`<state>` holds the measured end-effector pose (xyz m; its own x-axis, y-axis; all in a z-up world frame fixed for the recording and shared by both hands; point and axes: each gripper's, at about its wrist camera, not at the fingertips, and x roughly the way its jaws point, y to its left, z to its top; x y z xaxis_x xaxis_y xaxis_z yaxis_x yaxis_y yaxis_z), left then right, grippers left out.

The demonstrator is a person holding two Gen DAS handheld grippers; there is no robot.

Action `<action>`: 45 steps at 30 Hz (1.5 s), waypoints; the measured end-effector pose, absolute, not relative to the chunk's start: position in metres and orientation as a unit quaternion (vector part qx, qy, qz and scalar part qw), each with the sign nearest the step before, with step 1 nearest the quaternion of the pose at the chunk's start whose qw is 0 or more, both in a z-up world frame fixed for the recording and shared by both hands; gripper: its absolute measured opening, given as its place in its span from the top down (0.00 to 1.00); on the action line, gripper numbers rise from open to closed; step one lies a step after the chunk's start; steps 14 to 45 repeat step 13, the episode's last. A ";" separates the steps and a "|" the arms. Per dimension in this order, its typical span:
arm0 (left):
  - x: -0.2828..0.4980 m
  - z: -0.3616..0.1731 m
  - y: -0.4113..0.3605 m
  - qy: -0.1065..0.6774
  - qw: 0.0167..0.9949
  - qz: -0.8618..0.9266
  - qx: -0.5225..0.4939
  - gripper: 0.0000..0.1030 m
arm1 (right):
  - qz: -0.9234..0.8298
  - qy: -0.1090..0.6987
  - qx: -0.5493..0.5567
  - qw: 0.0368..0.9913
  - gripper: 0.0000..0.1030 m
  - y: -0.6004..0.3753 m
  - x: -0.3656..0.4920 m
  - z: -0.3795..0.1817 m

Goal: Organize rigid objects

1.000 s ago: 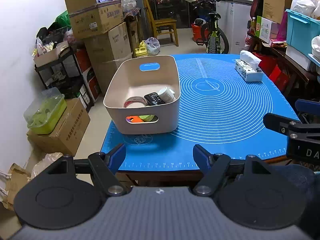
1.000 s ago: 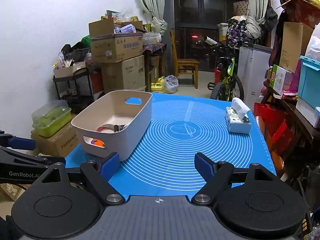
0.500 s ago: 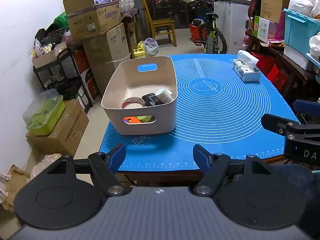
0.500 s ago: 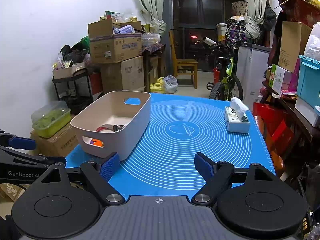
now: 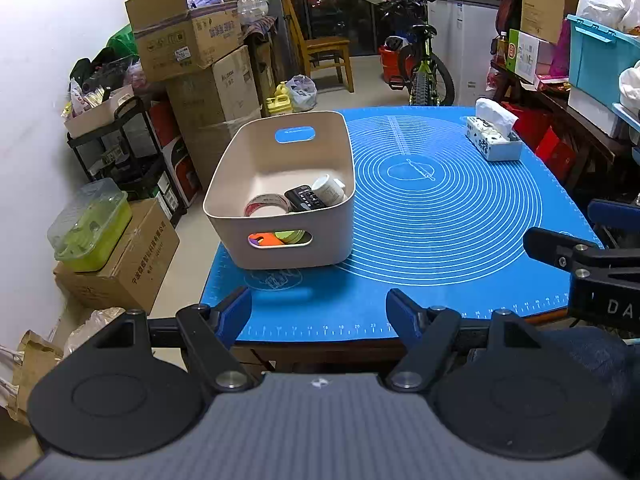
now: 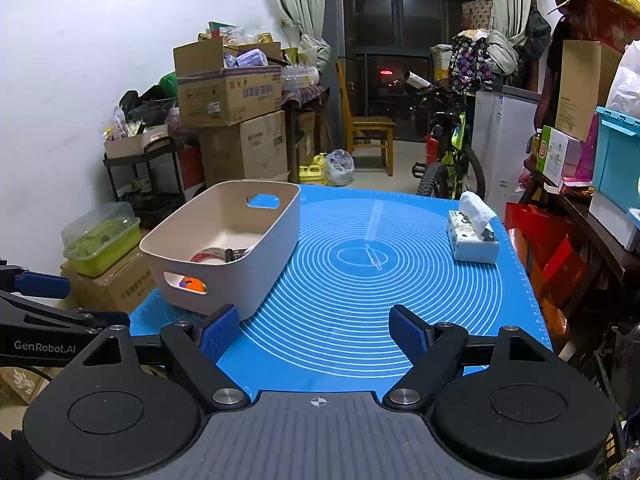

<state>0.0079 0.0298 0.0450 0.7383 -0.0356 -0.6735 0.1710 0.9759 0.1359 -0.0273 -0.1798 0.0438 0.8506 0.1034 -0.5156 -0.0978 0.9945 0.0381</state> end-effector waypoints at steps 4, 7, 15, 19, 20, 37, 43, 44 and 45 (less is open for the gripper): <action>0.008 0.045 0.030 0.358 0.927 -0.057 0.094 0.28 | 0.052 0.268 0.005 0.962 0.18 -0.180 -0.027 0.044; 0.008 0.045 0.029 0.359 0.927 -0.055 0.095 0.28 | 0.052 0.268 0.006 0.962 0.18 -0.181 -0.027 0.044; 0.008 0.045 0.029 0.360 0.926 -0.054 0.098 0.28 | 0.052 0.269 0.008 0.962 0.18 -0.184 -0.030 0.041; 0.008 0.045 0.029 0.360 0.926 -0.054 0.098 0.28 | 0.052 0.269 0.008 0.962 0.18 -0.184 -0.030 0.041; 0.008 0.045 0.029 0.360 0.926 -0.054 0.098 0.28 | 0.052 0.269 0.008 0.962 0.18 -0.184 -0.030 0.041; 0.008 0.045 0.029 0.360 0.926 -0.054 0.098 0.28 | 0.052 0.269 0.008 0.962 0.18 -0.184 -0.030 0.041; 0.008 0.045 0.029 0.360 0.926 -0.054 0.098 0.28 | 0.052 0.269 0.008 0.962 0.18 -0.184 -0.030 0.041; 0.008 0.045 0.029 0.360 0.926 -0.054 0.098 0.28 | 0.052 0.269 0.008 0.962 0.18 -0.184 -0.030 0.041; 0.008 0.045 0.029 0.360 0.926 -0.054 0.098 0.28 | 0.052 0.269 0.008 0.962 0.18 -0.184 -0.030 0.041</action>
